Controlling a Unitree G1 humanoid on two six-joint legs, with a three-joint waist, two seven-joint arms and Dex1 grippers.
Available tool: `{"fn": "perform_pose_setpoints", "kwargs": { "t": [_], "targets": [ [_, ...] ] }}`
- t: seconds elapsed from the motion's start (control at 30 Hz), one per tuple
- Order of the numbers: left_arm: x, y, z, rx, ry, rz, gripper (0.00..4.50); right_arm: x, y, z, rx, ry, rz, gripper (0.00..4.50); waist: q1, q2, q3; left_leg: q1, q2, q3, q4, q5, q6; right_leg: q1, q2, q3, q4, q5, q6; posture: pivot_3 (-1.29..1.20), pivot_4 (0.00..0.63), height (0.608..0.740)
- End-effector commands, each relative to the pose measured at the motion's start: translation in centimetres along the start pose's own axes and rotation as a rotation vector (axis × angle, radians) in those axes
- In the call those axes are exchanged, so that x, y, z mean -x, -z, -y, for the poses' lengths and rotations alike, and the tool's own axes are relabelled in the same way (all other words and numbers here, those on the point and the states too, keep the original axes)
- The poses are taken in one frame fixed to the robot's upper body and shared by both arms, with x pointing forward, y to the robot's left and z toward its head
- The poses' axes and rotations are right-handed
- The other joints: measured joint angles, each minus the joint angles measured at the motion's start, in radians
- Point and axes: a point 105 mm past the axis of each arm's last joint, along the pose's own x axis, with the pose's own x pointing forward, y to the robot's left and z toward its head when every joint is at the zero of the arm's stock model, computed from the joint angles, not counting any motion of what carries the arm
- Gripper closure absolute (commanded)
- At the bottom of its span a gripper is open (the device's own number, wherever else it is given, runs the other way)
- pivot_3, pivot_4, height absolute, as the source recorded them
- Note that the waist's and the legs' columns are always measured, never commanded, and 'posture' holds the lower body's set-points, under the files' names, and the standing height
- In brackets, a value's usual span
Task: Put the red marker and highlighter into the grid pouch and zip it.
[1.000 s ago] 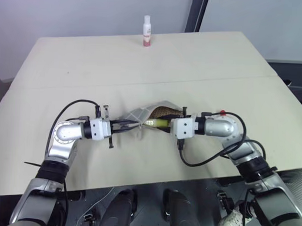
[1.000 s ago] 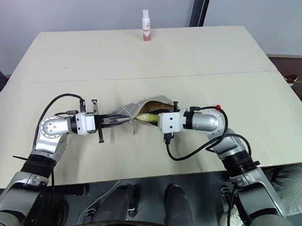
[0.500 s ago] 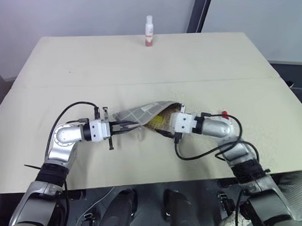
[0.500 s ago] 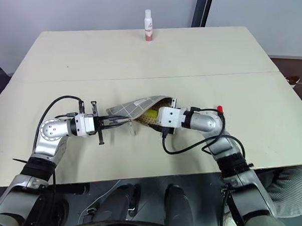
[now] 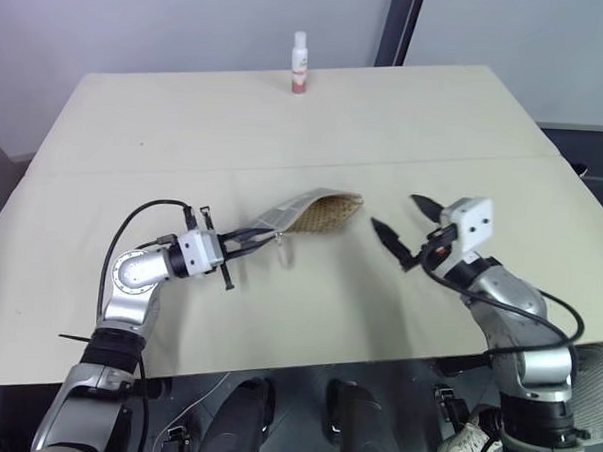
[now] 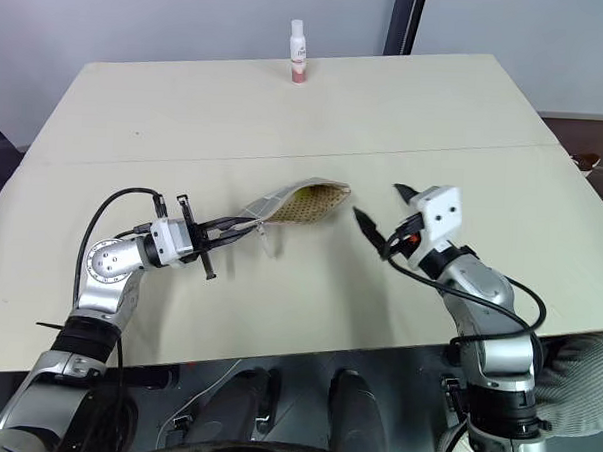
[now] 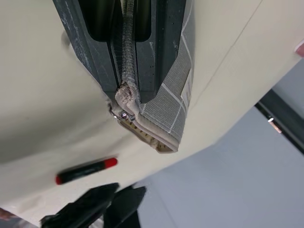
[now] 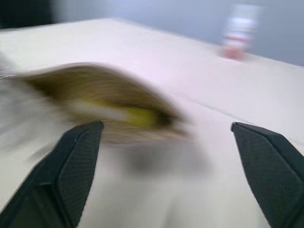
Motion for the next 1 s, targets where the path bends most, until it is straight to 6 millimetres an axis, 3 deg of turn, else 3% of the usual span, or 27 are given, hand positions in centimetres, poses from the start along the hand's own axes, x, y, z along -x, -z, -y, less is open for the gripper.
{"fn": "perform_pose_setpoints", "kwargs": {
  "t": [0.03,0.27,0.4,0.47,0.57,0.67,0.77,0.8,0.9,1.0],
  "targets": [
    [-0.7,-0.4,-0.2,-0.015,-0.018,0.018,4.50,2.1,-0.1,2.3,0.061,0.213,-0.016,0.03,-0.001,0.000,0.000,0.000,0.000,0.000,0.000,0.000,0.000,0.000,0.000,0.000,0.000,0.000,0.000,0.00,0.150,0.740],
    [-1.3,-0.4,-0.2,-0.021,0.009,0.030,4.50,4.8,4.5,4.0,0.109,0.342,-0.274,0.03,-0.003,0.000,0.000,0.000,0.000,0.001,0.001,0.000,0.000,0.000,0.002,0.000,0.001,-0.001,-0.003,0.00,0.150,0.740],
    [-1.5,-0.4,-0.2,-0.025,0.018,0.032,4.50,6.2,5.8,5.9,0.071,0.461,-0.344,0.03,-0.003,0.000,0.000,0.001,0.001,0.001,0.001,0.000,0.000,0.001,0.002,0.000,0.001,-0.002,-0.003,0.00,0.150,0.740],
    [-1.5,-0.4,-0.1,-0.027,0.020,0.034,4.50,6.5,7.3,5.8,-0.003,0.464,-0.399,0.03,-0.002,0.000,0.000,0.001,0.000,0.001,0.001,0.000,0.000,0.001,0.002,0.000,0.001,-0.001,-0.003,0.00,0.150,0.740],
    [-1.6,-0.5,-0.1,-0.030,0.022,0.034,4.50,6.5,9.3,5.0,-0.115,0.423,-0.474,0.90,-0.004,0.000,-0.001,0.001,0.000,0.001,0.001,0.000,0.000,0.001,0.002,0.000,0.000,-0.001,-0.003,0.00,0.150,0.740],
    [-1.6,-0.5,0.0,-0.036,0.027,0.032,4.50,5.7,8.8,5.2,-0.124,0.409,-0.452,2.40,-0.005,-0.001,-0.001,0.002,0.001,0.001,0.002,0.000,0.000,0.003,0.003,0.000,0.000,-0.001,-0.003,0.00,0.150,0.740],
    [-1.5,-0.5,-0.2,-0.038,0.024,0.031,4.50,3.7,6.4,4.0,-0.054,0.259,-0.347,3.85,-0.004,-0.001,-0.001,0.002,0.001,0.001,0.003,0.000,0.000,0.003,0.003,0.000,0.001,-0.001,-0.003,0.00,0.150,0.740],
    [-1.5,-0.5,-0.3,-0.039,0.023,0.030,4.50,3.1,5.3,3.2,0.008,0.171,-0.297,4.08,-0.004,-0.001,-0.001,0.002,0.001,0.001,0.003,0.000,0.000,0.003,0.003,0.000,0.001,-0.001,-0.003,0.00,0.150,0.740],
    [-1.5,-0.5,-0.3,-0.041,0.024,0.029,4.50,2.4,3.5,0.9,0.227,-0.060,-0.217,4.07,-0.004,0.000,-0.001,0.002,0.001,0.001,0.003,0.000,0.001,0.003,0.003,0.000,0.000,-0.001,-0.003,0.00,0.150,0.740],
    [-1.6,-0.5,-0.2,-0.043,0.028,0.030,4.50,2.2,1.7,0.1,0.260,-0.168,-0.116,4.07,-0.004,-0.001,-0.001,0.002,0.001,0.001,0.002,0.000,0.001,0.003,0.004,0.000,0.000,0.000,0.000,0.00,0.150,0.740]
  ]
}}
